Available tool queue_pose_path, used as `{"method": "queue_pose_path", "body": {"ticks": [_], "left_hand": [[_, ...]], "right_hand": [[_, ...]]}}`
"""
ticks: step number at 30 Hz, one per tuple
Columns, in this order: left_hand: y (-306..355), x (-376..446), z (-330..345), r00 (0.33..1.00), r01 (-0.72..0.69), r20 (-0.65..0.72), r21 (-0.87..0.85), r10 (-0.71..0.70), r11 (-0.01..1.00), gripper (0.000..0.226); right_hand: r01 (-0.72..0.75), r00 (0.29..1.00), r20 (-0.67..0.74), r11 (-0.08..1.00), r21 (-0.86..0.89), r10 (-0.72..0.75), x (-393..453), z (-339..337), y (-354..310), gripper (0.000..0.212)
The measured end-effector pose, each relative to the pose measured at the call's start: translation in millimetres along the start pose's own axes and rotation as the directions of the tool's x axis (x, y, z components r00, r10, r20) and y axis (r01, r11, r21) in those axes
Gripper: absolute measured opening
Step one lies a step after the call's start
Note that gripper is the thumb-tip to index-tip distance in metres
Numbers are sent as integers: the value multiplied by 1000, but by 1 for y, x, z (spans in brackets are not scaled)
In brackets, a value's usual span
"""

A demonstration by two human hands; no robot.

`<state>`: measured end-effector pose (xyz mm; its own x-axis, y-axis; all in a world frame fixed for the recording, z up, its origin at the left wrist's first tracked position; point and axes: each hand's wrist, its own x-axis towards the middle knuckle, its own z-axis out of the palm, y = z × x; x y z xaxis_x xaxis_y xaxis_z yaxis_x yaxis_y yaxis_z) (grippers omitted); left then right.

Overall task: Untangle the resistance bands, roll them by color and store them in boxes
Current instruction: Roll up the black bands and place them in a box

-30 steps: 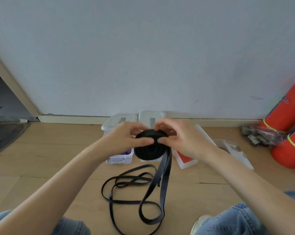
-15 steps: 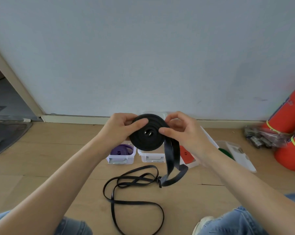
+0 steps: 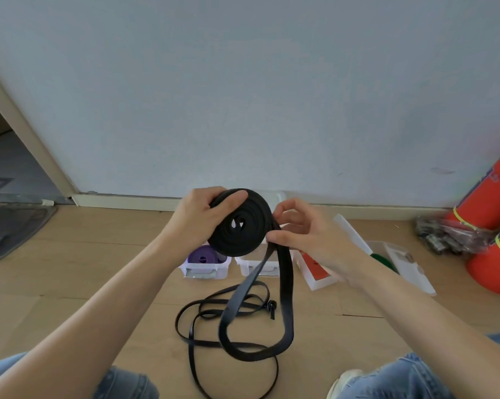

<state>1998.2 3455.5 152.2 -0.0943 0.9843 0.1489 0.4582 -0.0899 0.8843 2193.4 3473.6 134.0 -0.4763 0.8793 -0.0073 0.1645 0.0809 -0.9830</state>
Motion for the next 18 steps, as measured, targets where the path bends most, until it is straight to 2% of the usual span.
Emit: {"method": "queue_pose_path", "body": {"ticks": [5,7,9,13,16,18], "left_hand": [[-3,-5,11,993,69,-85,-143,-82,987,30],[-2,-5,12,992,110,-40,-176,-119,978,30],[0,-4,9,989,138,77,-167,-127,976,28],[4,-5,10,972,57,233,-74,-38,996,18],[3,-10,22,981,10,193,-32,-3,999,11],[2,-10,25,989,-20,145,-54,27,998,9]], "right_hand": [[35,997,-65,995,98,-29,0,11,-1,24],[53,994,-103,995,86,-44,-1,8,-2,20],[73,989,-124,997,-26,-75,-1,1,-4,19],[138,990,-10,970,-199,-143,0,-8,-14,20],[139,990,12,962,-235,-140,-1,-3,-14,20],[128,991,-17,978,-167,-133,-2,-1,-12,21]]}}
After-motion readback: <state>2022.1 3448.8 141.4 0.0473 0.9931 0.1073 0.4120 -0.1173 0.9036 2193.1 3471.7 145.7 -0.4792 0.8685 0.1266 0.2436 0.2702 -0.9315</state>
